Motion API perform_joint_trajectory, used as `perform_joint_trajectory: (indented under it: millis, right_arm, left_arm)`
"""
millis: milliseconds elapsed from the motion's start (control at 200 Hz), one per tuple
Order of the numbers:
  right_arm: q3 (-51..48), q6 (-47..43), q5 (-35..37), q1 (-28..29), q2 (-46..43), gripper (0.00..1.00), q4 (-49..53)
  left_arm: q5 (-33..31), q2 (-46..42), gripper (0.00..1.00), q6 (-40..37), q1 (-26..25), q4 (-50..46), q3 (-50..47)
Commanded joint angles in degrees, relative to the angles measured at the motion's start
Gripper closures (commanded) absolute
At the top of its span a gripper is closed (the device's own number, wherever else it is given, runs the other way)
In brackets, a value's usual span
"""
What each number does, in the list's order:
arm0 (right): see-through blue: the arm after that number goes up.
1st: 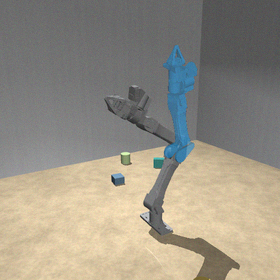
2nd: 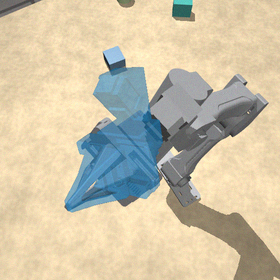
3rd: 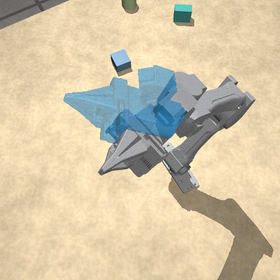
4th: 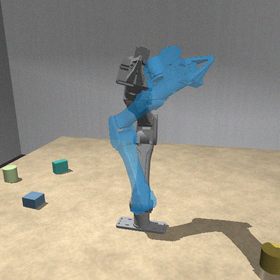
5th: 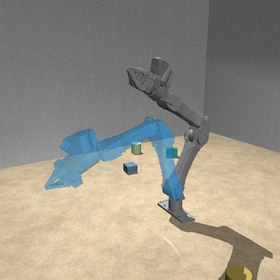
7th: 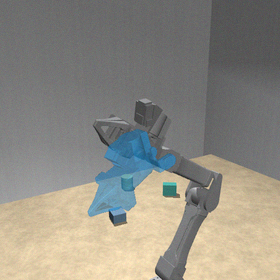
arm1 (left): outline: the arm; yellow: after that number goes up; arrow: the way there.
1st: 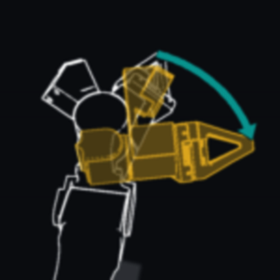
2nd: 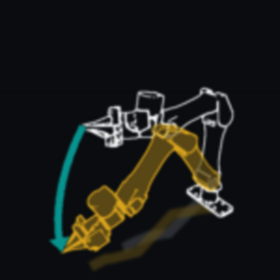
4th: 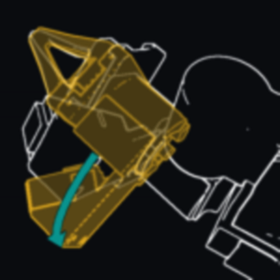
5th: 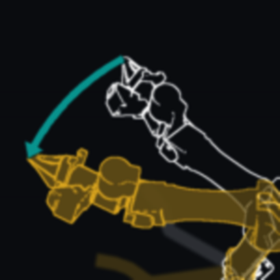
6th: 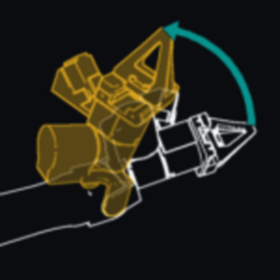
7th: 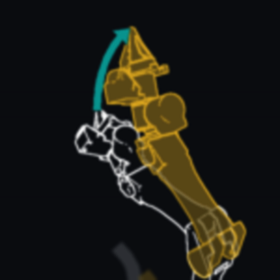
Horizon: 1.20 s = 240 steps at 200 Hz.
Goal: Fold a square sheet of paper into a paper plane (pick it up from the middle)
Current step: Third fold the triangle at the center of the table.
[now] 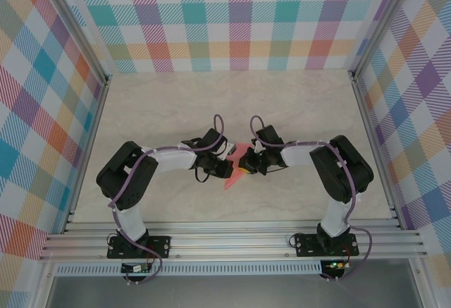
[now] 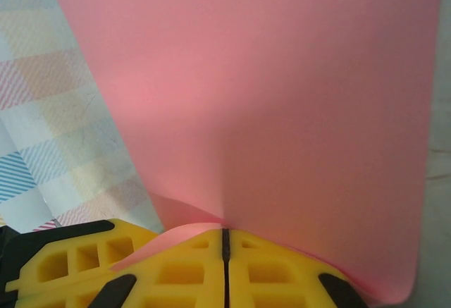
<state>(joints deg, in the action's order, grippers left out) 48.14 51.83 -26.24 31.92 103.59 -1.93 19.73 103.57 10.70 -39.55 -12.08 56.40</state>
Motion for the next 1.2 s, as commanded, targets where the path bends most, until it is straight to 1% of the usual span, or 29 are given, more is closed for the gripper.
perform_joint_trajectory:
  millis: [0, 65, 185, 315, 485, 580, 780, 940, 1070, 1195]
  right_arm:
    - [-0.8, -0.8, 1.7, -0.2, 2.6, 0.93, 1.0]
    - [-1.2, -0.5, 1.6, -0.2, 1.9, 0.93, 1.1]
    - [-0.7, -1.7, 1.7, -0.4, -2.1, 0.92, 2.4]
    - [-1.0, -3.0, 1.0, -1.9, -4.9, 0.91, 1.9]
    - [-3.9, -3.3, -0.4, -3.3, -4.0, 0.91, -1.9]
    - [-5.2, -3.7, 0.7, -3.6, -2.9, 0.92, -2.8]
    - [-6.7, -4.1, 4.3, -3.8, -1.0, 0.93, -1.5]
    - [-6.2, -6.3, 4.7, -3.8, -3.5, 0.93, 0.6]
    - [-5.1, -7.5, 1.6, -3.7, -6.7, 0.92, -0.1]
    - [-3.7, -7.6, -0.9, -2.0, -8.1, 0.92, -1.6]
  left_arm:
    - [-1.3, 3.3, 1.00, -1.4, 0.4, -3.4, -0.6]
    - [-1.4, 3.4, 1.00, -1.5, 0.5, -3.4, -0.4]
    - [-1.2, 3.5, 1.00, -1.5, 0.5, -3.3, -0.3]
    - [-1.2, 3.5, 1.00, -1.6, 0.6, -3.3, -0.3]
    - [-1.1, 3.4, 1.00, -1.6, 0.7, -3.3, -0.4]
    - [-1.0, 3.3, 1.00, -1.7, 0.7, -3.4, -0.6]
    - [-1.0, 3.4, 1.00, -2.0, 0.8, -3.3, -0.7]
    - [-0.9, 3.4, 1.00, -2.0, 0.9, -3.3, -0.8]
    - [-0.9, 3.4, 1.00, -1.9, 1.0, -3.4, -0.5]
    - [-0.8, 3.3, 1.00, -1.8, 1.0, -3.4, -0.4]
